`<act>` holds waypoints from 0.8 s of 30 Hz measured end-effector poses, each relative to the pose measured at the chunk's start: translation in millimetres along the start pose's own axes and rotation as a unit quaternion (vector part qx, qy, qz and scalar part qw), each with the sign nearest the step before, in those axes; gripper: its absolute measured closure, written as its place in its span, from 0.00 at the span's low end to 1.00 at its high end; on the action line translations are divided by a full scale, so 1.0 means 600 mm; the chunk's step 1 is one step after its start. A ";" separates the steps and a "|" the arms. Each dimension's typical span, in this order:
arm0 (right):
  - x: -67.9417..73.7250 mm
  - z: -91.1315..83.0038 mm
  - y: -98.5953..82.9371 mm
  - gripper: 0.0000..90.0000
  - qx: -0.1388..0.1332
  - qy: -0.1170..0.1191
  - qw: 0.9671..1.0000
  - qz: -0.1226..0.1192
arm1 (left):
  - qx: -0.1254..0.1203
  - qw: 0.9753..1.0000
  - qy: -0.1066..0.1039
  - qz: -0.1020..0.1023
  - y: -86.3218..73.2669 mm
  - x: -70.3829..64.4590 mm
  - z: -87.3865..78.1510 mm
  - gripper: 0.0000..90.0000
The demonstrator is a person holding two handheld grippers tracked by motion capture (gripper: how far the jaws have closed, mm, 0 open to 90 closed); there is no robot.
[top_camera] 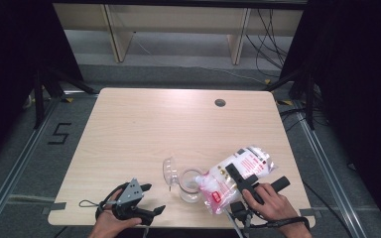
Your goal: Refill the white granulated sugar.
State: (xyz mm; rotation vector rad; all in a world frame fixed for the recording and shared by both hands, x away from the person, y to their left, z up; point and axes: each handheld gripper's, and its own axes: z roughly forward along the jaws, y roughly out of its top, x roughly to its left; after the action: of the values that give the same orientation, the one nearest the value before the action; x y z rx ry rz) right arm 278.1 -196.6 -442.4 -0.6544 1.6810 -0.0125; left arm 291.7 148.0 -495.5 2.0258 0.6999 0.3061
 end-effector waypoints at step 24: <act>0.002 -0.005 -0.001 0.61 0.012 -0.002 1.000 -0.003 | 0.004 1.000 -0.004 0.001 0.001 0.001 -0.001 0.18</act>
State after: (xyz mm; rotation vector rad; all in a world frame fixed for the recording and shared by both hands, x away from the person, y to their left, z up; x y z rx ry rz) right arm 275.8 -198.7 -442.3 -0.6402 1.6731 -0.0364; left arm 291.7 148.6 -494.8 2.0342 0.6955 0.2977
